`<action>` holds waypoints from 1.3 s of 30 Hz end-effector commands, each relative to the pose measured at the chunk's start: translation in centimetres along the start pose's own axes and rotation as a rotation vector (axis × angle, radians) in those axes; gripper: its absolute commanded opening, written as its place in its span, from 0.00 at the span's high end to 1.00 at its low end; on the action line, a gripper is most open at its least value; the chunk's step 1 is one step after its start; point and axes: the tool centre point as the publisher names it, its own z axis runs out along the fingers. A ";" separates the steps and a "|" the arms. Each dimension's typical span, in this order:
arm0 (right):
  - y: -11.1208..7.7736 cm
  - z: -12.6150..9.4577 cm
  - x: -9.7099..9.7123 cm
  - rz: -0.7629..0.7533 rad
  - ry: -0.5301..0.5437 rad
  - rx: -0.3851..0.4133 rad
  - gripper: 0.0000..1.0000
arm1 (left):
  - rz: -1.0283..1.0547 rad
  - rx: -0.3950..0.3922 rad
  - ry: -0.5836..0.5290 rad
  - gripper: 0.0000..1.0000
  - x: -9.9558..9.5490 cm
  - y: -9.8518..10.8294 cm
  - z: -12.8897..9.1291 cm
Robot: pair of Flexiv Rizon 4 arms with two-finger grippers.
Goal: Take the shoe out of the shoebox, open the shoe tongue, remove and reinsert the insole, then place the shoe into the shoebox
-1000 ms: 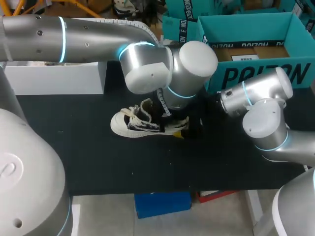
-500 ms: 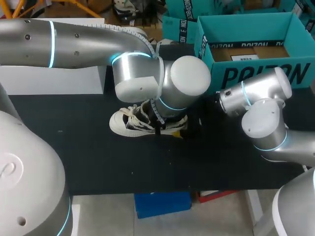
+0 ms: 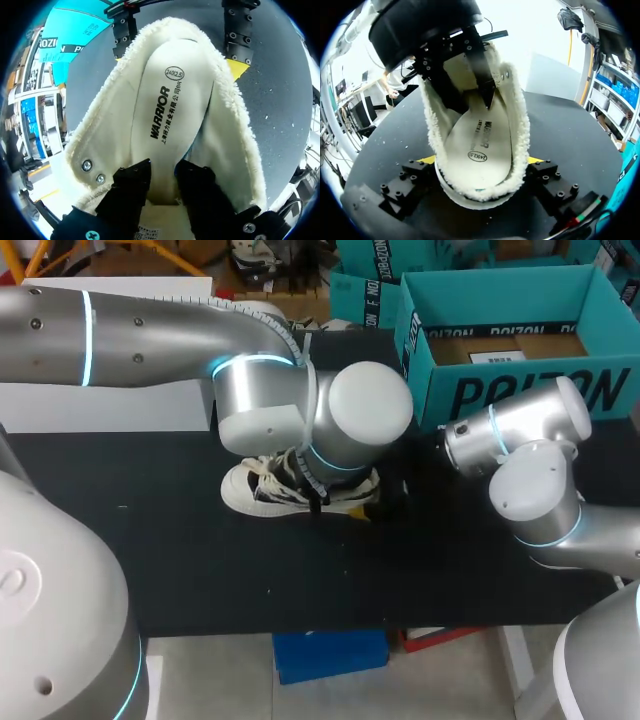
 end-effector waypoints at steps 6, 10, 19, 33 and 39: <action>-0.7 0.1 0.0 0.001 0.001 0.003 1.00 | 0.059 0.039 0.072 1.00 0.4 1.1 15.8; -0.7 0.1 0.0 0.001 0.001 0.003 1.00 | 0.081 0.063 0.123 1.00 1.3 0.7 14.8; -0.7 0.1 0.0 0.001 0.001 0.003 1.00 | 0.171 0.137 0.325 1.00 4.7 -1.0 11.7; -0.7 0.1 0.0 0.001 0.001 0.003 1.00 | 0.135 0.195 0.551 1.00 6.9 -1.4 7.0; -0.7 0.1 0.0 0.001 0.001 0.003 1.00 | 0.110 0.232 0.595 1.00 7.0 -1.4 5.4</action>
